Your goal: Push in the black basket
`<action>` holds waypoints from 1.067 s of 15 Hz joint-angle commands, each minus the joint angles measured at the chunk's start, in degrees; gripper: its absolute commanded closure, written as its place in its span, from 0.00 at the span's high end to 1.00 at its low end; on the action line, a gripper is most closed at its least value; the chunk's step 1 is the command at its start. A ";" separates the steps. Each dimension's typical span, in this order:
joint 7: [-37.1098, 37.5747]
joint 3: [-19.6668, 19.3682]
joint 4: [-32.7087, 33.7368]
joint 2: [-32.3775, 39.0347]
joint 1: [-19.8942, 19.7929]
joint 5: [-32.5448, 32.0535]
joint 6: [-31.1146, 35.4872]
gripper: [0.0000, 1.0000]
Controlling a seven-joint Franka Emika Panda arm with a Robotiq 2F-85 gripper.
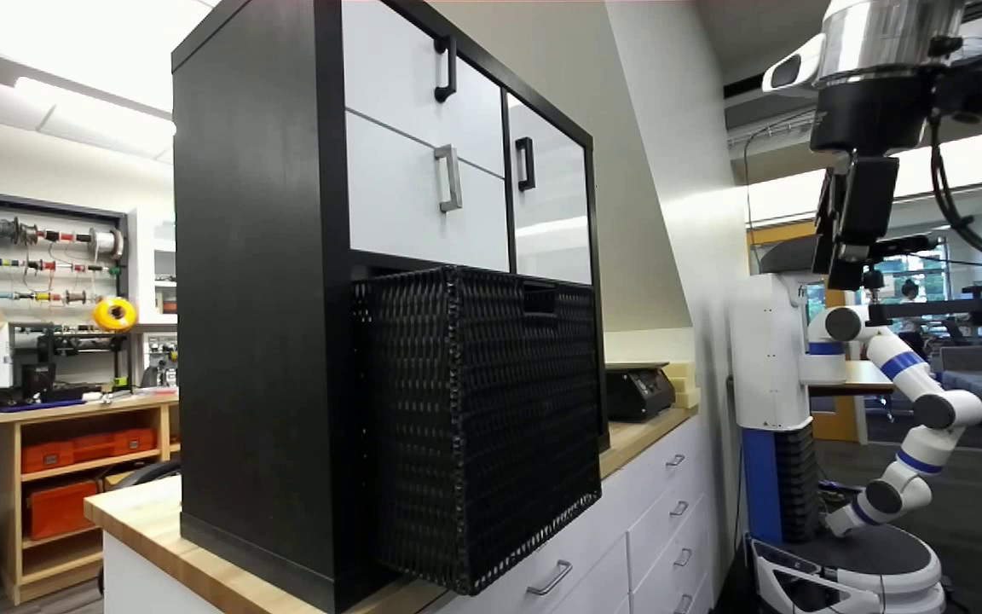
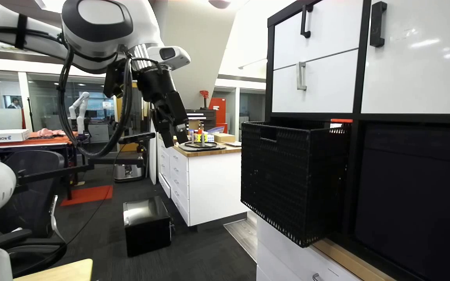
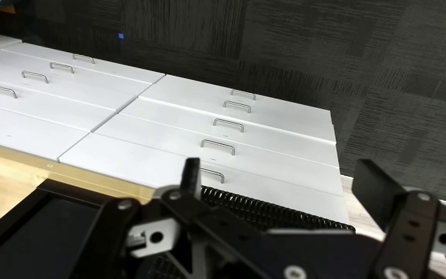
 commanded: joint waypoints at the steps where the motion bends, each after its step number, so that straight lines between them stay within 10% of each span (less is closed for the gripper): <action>1: 0.49 -0.54 0.12 0.11 0.78 -0.52 -0.18 1.00; 16: 4.15 2.41 -0.80 5.45 0.96 -0.76 4.46 1.00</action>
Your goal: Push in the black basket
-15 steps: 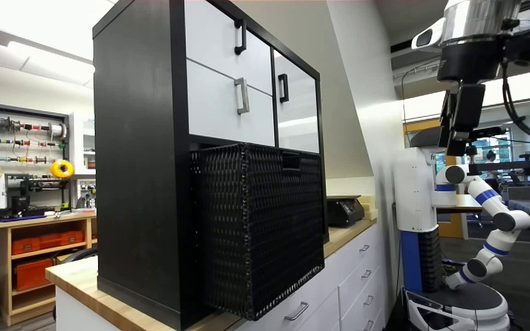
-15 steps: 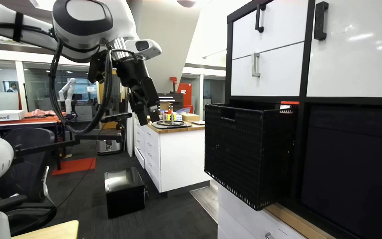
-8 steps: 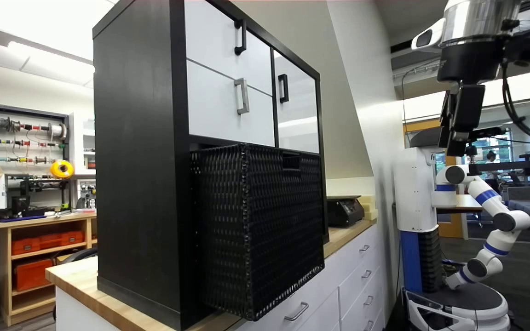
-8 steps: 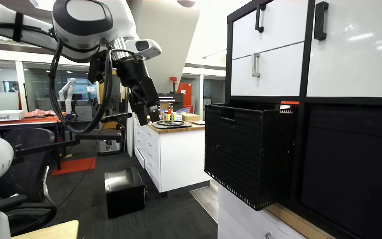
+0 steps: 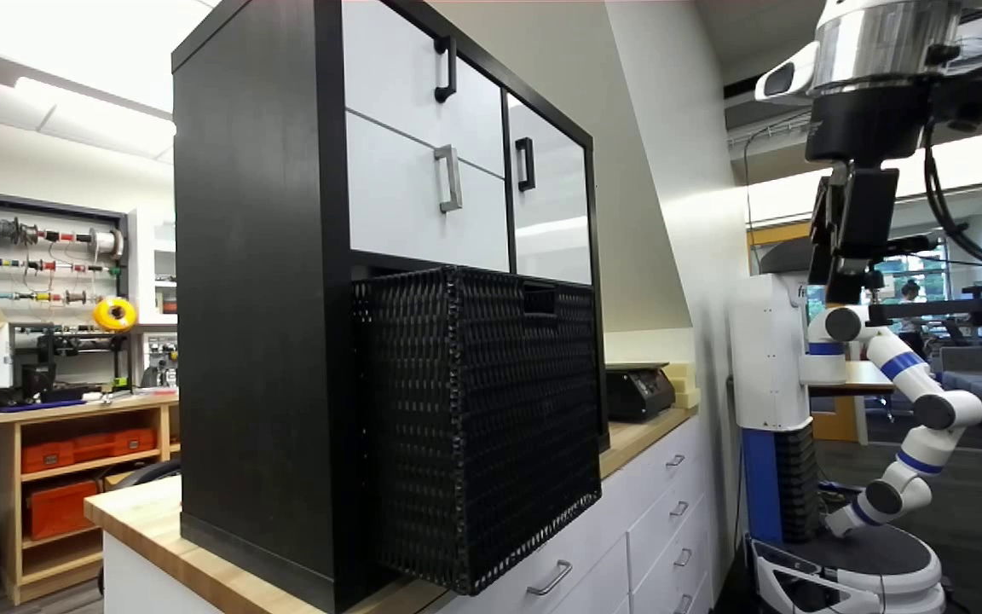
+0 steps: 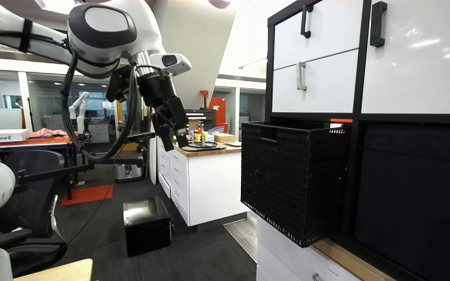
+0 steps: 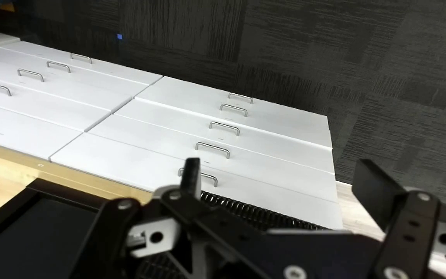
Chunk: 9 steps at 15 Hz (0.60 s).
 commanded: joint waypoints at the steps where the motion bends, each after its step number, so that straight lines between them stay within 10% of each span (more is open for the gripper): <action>1: 4.00 1.39 -0.35 5.27 0.03 -0.79 4.93 1.00; 9: 13.34 2.23 0.67 20.64 -4.10 -5.18 25.63 1.00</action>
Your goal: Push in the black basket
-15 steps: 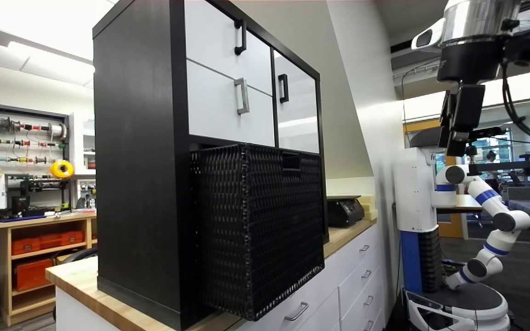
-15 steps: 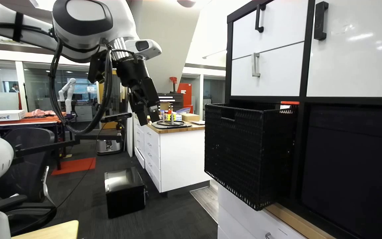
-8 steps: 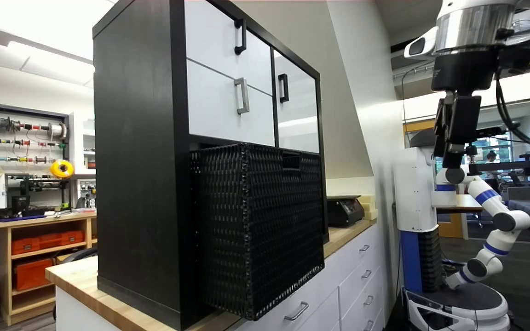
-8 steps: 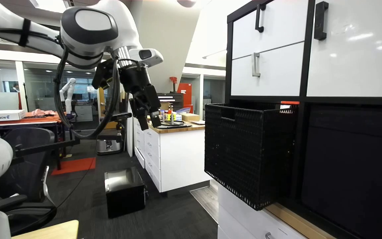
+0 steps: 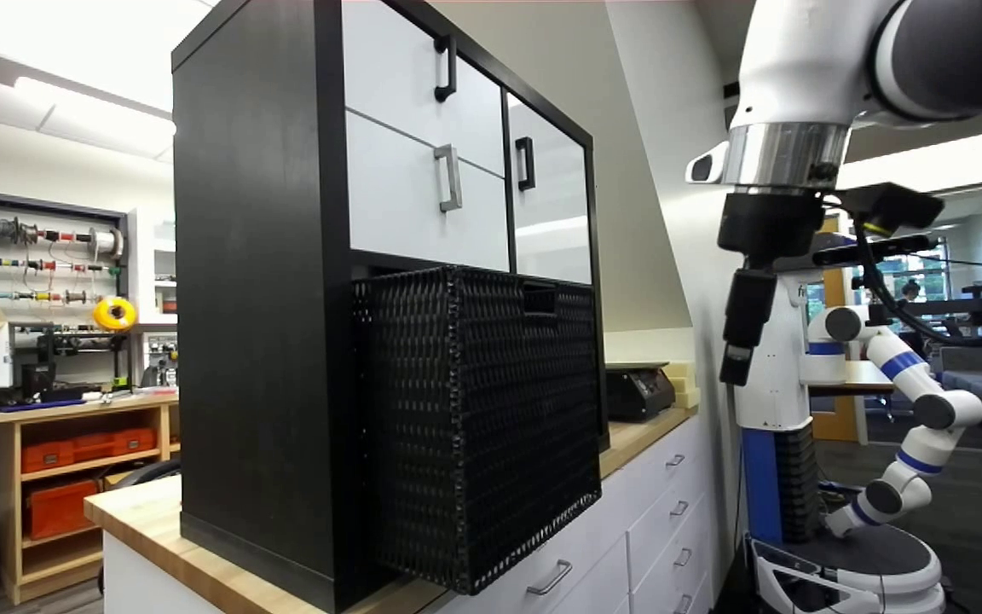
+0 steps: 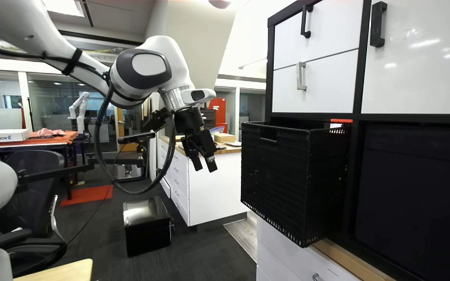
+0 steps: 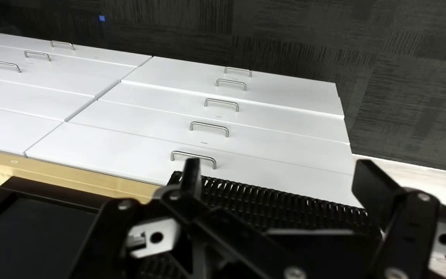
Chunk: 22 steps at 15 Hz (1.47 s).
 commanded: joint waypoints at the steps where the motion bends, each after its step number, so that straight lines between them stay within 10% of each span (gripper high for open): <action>1: 4.96 0.90 1.48 6.76 -2.48 -3.47 9.30 1.00; 9: 16.05 3.05 6.74 18.75 -8.78 -14.56 25.45 1.00; 22: 31.13 2.08 25.19 35.50 -9.97 -33.87 27.36 1.00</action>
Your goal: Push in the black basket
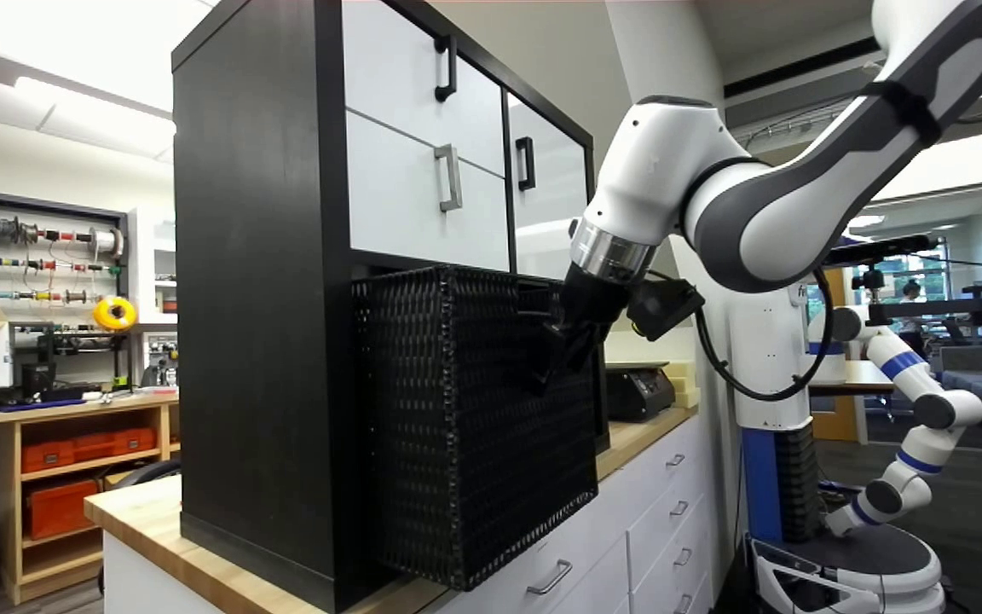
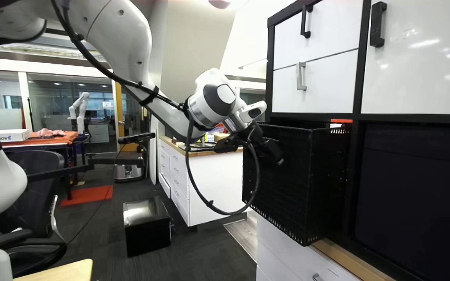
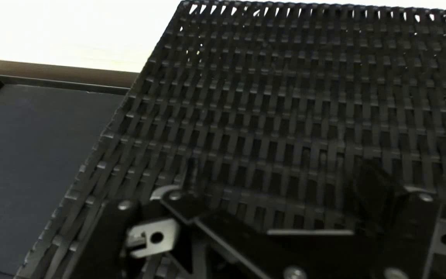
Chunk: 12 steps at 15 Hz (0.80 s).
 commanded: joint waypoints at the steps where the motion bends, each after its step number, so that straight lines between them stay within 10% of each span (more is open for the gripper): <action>1: 4.58 -0.29 5.71 4.88 -0.11 -4.91 0.69 1.00; 12: 9.49 -1.58 16.77 14.23 0.91 -12.16 0.91 1.00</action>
